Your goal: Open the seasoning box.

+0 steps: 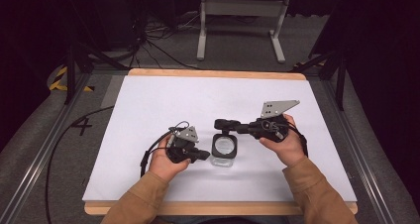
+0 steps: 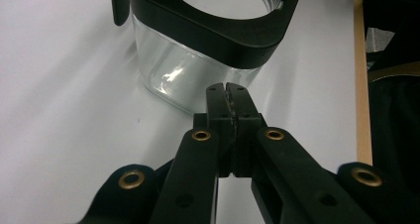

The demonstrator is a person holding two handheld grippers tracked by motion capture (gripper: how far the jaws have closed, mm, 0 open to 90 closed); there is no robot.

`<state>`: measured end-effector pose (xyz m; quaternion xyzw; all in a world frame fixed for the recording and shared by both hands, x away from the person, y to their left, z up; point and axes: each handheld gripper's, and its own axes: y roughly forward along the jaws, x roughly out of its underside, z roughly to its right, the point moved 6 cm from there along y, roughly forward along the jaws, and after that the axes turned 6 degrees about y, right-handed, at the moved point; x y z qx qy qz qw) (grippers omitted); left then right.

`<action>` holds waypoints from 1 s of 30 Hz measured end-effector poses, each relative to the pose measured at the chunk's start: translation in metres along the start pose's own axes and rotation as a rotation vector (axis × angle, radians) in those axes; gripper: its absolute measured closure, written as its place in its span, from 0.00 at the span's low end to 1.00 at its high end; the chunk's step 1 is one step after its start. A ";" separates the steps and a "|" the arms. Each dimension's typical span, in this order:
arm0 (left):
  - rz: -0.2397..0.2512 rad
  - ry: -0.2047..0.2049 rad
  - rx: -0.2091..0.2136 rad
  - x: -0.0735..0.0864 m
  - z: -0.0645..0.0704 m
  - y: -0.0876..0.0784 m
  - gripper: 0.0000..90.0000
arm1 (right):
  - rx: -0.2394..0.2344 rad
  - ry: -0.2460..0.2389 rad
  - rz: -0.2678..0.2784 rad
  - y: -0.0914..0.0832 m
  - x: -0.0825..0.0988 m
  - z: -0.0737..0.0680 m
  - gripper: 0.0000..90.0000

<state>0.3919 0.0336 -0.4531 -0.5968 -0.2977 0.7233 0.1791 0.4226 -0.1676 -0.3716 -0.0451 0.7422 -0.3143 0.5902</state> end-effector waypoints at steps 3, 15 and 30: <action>0.004 0.000 0.008 -0.001 0.001 0.002 1.00 | 0.007 0.000 0.005 0.000 0.000 0.001 1.00; -0.013 0.012 0.022 -0.002 0.005 0.008 1.00 | 0.033 0.008 0.020 0.001 0.000 0.006 1.00; -0.015 0.006 0.022 -0.001 0.005 0.005 1.00 | 0.114 0.091 0.075 0.012 0.000 0.015 1.00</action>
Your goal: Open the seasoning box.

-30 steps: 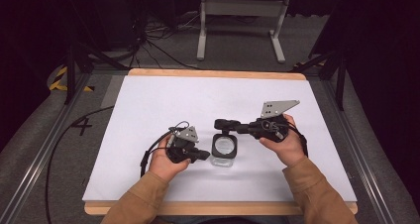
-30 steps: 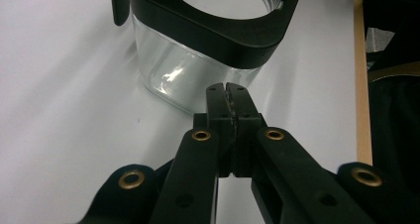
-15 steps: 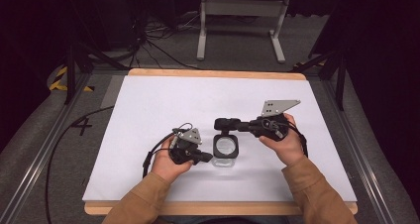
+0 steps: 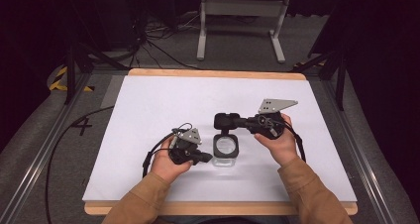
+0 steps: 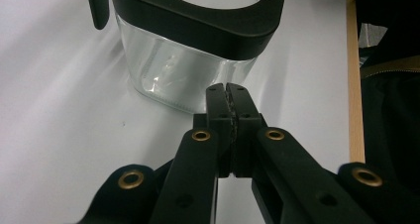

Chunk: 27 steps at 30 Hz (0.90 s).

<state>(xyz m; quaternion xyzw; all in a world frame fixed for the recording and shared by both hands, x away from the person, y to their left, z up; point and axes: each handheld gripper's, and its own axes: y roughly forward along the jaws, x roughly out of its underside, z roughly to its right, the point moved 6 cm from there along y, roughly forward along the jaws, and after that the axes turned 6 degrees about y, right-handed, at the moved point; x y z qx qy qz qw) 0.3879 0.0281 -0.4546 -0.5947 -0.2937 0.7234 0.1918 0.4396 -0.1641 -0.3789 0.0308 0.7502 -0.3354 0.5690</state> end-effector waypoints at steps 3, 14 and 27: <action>-0.001 0.000 -0.002 0.000 -0.001 -0.001 1.00 | 0.006 -0.005 0.007 0.000 0.000 -0.001 1.00; 0.030 -0.008 -0.020 -0.002 -0.004 -0.015 0.98 | -0.010 -0.054 -0.013 -0.015 -0.003 -0.013 0.99; 0.016 -0.060 -0.159 -0.004 -0.020 -0.052 0.90 | 0.114 0.000 -0.005 -0.058 -0.004 0.012 0.77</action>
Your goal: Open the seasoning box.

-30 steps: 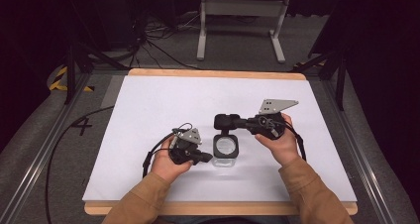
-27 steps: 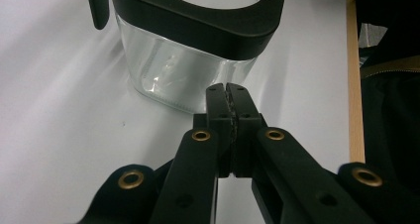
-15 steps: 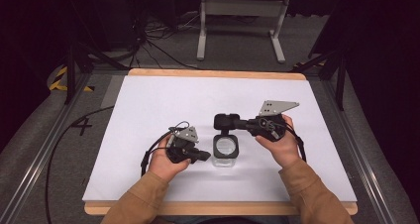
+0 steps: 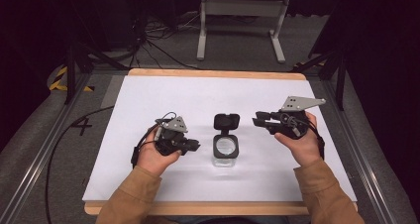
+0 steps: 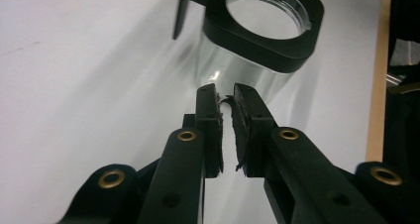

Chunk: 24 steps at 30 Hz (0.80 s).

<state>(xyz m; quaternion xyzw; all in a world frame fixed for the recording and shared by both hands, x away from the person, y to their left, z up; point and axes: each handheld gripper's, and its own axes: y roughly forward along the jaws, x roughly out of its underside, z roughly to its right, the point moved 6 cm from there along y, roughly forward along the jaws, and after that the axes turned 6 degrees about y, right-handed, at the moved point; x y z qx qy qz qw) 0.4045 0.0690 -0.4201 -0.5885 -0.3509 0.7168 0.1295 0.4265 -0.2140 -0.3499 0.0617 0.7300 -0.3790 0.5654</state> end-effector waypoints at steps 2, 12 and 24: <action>0.009 -0.017 -0.011 0.001 -0.004 -0.004 0.89 | 0.049 0.016 -0.024 -0.006 0.005 0.012 0.73; 0.016 -0.102 -0.146 0.021 -0.042 -0.033 0.79 | 0.131 0.130 -0.094 -0.019 0.033 0.060 0.65; -0.048 -0.115 -0.241 0.052 -0.071 -0.025 0.65 | 0.225 0.182 -0.146 -0.012 0.075 0.098 0.61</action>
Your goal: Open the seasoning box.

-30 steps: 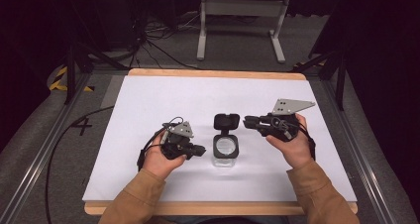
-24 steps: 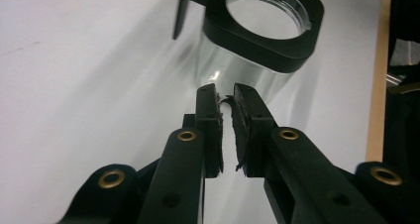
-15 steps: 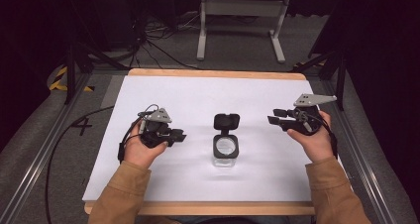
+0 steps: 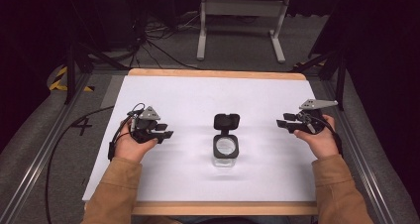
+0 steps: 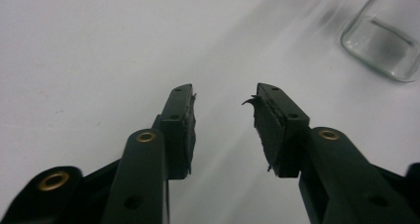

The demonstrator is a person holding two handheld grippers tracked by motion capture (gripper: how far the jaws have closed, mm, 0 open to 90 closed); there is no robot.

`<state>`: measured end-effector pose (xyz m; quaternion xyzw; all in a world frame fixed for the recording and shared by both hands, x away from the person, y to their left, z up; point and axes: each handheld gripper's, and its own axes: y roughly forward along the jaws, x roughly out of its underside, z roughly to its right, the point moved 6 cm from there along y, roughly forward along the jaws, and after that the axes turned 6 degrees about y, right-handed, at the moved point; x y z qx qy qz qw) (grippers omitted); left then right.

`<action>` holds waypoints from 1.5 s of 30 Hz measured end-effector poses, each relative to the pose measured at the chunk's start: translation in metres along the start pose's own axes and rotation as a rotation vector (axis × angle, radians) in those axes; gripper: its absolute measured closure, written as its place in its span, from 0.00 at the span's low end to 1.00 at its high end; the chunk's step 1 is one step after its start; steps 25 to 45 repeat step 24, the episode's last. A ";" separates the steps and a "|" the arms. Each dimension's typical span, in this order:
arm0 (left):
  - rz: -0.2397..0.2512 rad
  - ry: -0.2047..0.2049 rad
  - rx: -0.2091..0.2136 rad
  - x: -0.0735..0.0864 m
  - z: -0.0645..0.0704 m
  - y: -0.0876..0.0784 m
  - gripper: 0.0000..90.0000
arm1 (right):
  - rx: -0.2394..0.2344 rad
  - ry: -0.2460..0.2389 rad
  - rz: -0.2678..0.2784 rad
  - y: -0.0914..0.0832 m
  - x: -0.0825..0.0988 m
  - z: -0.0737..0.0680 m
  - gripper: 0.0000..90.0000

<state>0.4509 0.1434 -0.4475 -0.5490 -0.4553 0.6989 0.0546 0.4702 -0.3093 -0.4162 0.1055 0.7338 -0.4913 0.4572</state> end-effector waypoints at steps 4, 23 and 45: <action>-0.027 -0.011 -0.004 0.008 -0.005 0.006 0.63 | 0.018 0.012 -0.021 0.007 0.007 0.008 0.61; -0.068 -0.017 0.007 0.017 -0.010 0.022 0.56 | 0.031 0.007 -0.139 0.040 0.032 0.008 0.59; -0.068 -0.022 0.008 0.017 -0.010 0.021 0.56 | 0.032 0.001 -0.143 0.041 0.033 0.008 0.59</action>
